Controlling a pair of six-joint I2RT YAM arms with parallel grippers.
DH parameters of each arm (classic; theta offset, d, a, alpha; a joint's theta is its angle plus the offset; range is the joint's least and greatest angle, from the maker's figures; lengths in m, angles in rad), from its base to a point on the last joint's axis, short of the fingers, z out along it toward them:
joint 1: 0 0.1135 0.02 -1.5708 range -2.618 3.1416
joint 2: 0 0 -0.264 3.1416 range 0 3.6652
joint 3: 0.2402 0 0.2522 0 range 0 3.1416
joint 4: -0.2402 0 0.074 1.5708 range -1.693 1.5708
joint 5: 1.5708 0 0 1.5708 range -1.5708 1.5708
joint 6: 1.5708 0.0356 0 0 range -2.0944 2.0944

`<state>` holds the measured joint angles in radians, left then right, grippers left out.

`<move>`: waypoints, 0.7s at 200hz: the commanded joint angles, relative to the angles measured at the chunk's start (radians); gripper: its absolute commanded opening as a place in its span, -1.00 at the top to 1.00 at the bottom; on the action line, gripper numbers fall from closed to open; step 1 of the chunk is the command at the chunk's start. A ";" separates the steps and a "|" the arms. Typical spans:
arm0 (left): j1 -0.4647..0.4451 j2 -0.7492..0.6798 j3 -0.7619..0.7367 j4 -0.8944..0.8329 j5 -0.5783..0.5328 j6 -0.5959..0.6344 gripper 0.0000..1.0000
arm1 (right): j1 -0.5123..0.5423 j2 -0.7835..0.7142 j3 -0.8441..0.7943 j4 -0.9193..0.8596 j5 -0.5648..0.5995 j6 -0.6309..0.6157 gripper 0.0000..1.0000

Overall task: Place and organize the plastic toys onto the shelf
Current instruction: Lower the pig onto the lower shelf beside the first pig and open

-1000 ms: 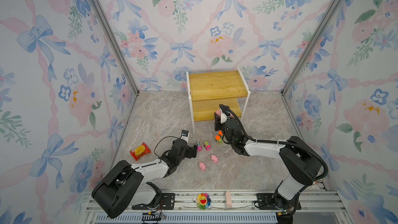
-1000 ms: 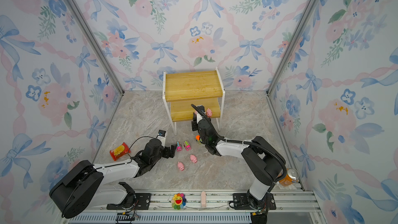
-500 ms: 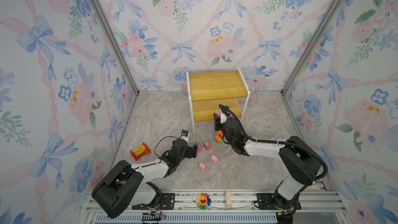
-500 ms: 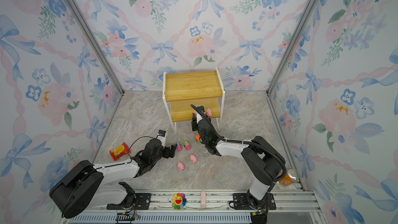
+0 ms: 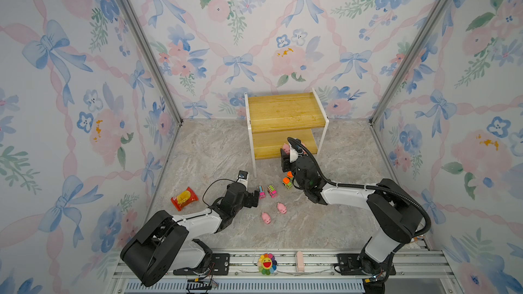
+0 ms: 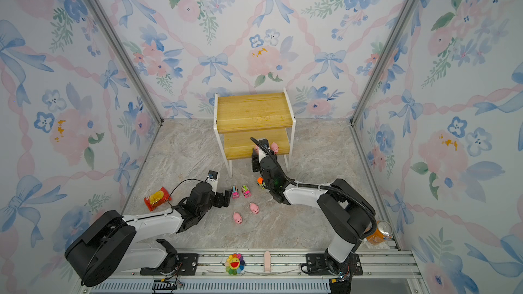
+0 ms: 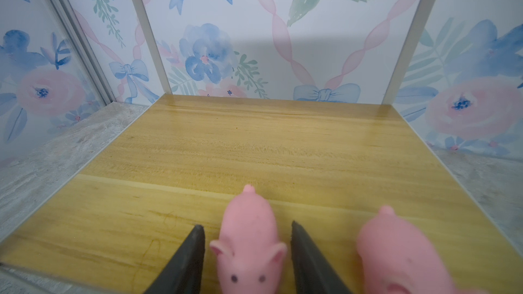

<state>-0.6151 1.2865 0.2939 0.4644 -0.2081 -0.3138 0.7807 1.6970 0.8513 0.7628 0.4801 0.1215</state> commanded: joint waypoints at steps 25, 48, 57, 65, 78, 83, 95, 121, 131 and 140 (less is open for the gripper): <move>0.003 0.003 0.009 -0.002 0.001 0.016 -0.96 | 0.011 -0.032 -0.036 -0.028 0.022 -0.005 -0.05; 0.003 0.000 0.009 -0.003 0.002 0.016 -0.96 | 0.012 -0.037 -0.043 -0.038 0.022 -0.006 -0.06; 0.003 0.000 0.009 -0.003 0.002 0.016 -0.96 | 0.013 -0.037 -0.046 -0.041 0.019 -0.007 -0.08; 0.003 0.002 0.009 -0.003 0.001 0.018 -0.96 | 0.014 -0.037 -0.050 -0.043 0.017 -0.008 -0.10; 0.003 0.002 0.009 -0.003 0.004 0.018 -0.96 | 0.017 -0.037 -0.055 -0.051 0.014 -0.008 -0.14; 0.003 0.002 0.008 -0.003 0.004 0.018 -0.96 | 0.018 -0.037 -0.057 -0.053 0.014 -0.009 -0.16; 0.003 0.003 0.011 -0.003 0.004 0.018 -0.96 | 0.021 -0.065 -0.063 -0.057 0.014 -0.010 -0.19; 0.003 0.004 0.011 -0.002 0.005 0.019 -0.96 | 0.026 -0.077 -0.076 -0.062 0.020 -0.010 -0.25; 0.003 0.003 0.010 -0.002 0.004 0.019 -0.96 | 0.027 -0.081 -0.080 -0.064 0.023 -0.011 -0.27; 0.003 0.003 0.011 -0.003 0.006 0.019 -0.96 | 0.030 -0.086 -0.081 -0.072 0.025 -0.013 -0.28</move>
<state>-0.6151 1.2865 0.2939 0.4648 -0.2077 -0.3138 0.7959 1.6363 0.7906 0.7372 0.4839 0.1108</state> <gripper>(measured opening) 0.979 0.635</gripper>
